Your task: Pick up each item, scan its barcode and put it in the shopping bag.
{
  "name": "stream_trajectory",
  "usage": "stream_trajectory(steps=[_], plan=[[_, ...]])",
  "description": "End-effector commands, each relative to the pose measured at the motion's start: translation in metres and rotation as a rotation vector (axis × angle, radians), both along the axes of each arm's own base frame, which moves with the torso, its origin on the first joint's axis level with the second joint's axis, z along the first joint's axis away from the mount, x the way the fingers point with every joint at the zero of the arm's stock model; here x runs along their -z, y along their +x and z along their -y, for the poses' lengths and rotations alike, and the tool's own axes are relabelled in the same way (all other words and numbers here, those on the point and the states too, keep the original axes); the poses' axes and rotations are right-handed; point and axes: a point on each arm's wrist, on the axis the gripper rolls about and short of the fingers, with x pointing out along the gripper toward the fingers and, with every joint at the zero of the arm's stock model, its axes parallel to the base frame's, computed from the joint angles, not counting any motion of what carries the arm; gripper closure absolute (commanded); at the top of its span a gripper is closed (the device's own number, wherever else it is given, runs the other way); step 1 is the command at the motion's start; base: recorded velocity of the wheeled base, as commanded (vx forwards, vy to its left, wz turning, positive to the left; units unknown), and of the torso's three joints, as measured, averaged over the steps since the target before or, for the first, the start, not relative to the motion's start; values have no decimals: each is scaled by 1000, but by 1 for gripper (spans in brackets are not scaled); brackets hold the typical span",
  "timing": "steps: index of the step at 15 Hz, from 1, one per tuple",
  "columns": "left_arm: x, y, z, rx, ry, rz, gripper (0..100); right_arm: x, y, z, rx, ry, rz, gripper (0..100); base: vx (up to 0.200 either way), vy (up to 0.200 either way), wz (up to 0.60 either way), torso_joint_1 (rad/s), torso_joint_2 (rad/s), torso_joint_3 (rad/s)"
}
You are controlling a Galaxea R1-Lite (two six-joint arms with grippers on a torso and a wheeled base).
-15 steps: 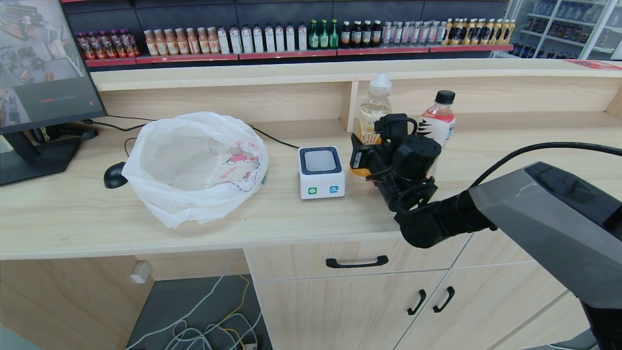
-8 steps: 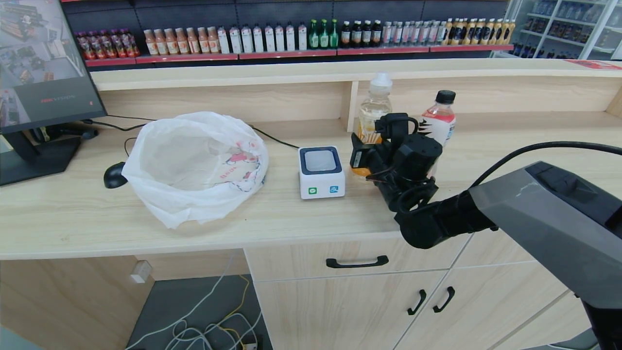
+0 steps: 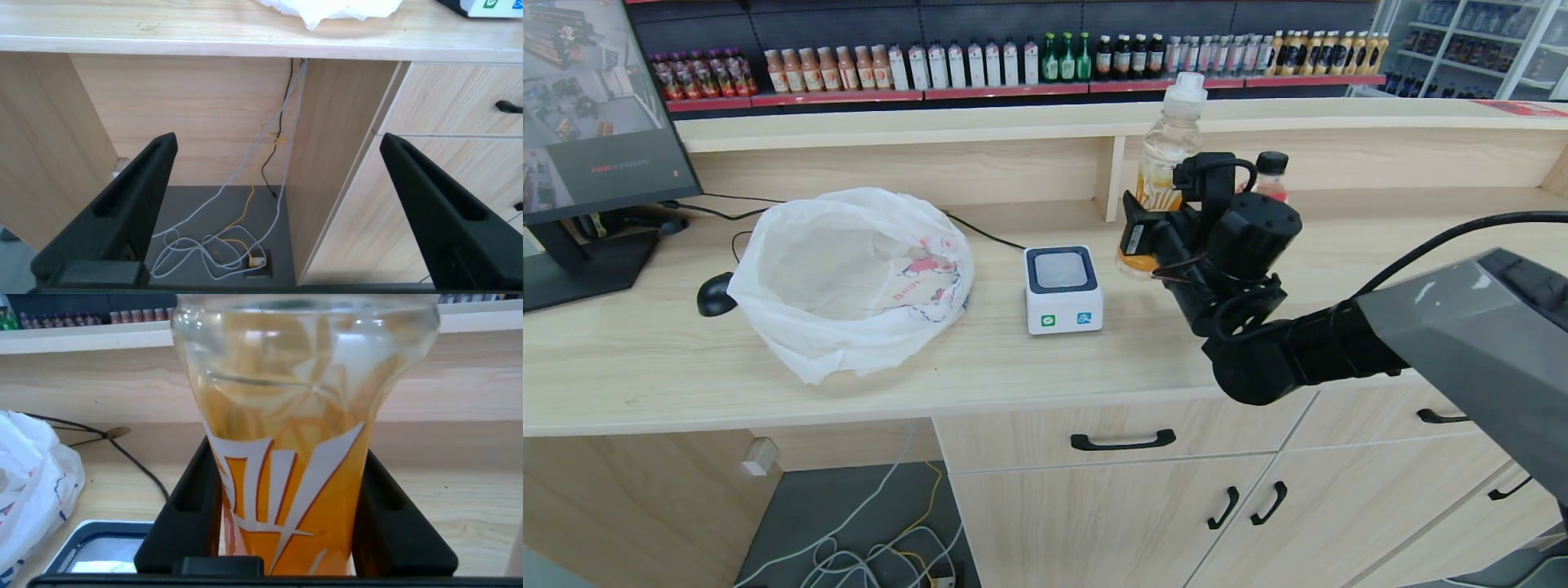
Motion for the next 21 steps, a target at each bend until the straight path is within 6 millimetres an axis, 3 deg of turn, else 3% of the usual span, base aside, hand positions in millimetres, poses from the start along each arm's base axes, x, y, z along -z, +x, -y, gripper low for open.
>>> stream_trajectory(steps=[1,7,11,18,21], plan=[[0,0,0,-1,0,0,0,-19,-23,0,-18,-7,25,100,0,0,0,0,0,0],[0,0,0,-1,0,0,0,-12,-86,-13,-44,12,29,100,0,0,0,0,0,0],[0,0,0,-1,0,0,0,-7,-118,-8,-55,8,57,100,0,0,0,0,0,0],[0,0,0,-1,0,0,0,24,-192,2,-164,-89,-63,100,0,0,0,0,0,0],[0,0,0,-1,0,0,0,23,-206,3,-197,-93,-66,100,0,0,0,0,0,0]])
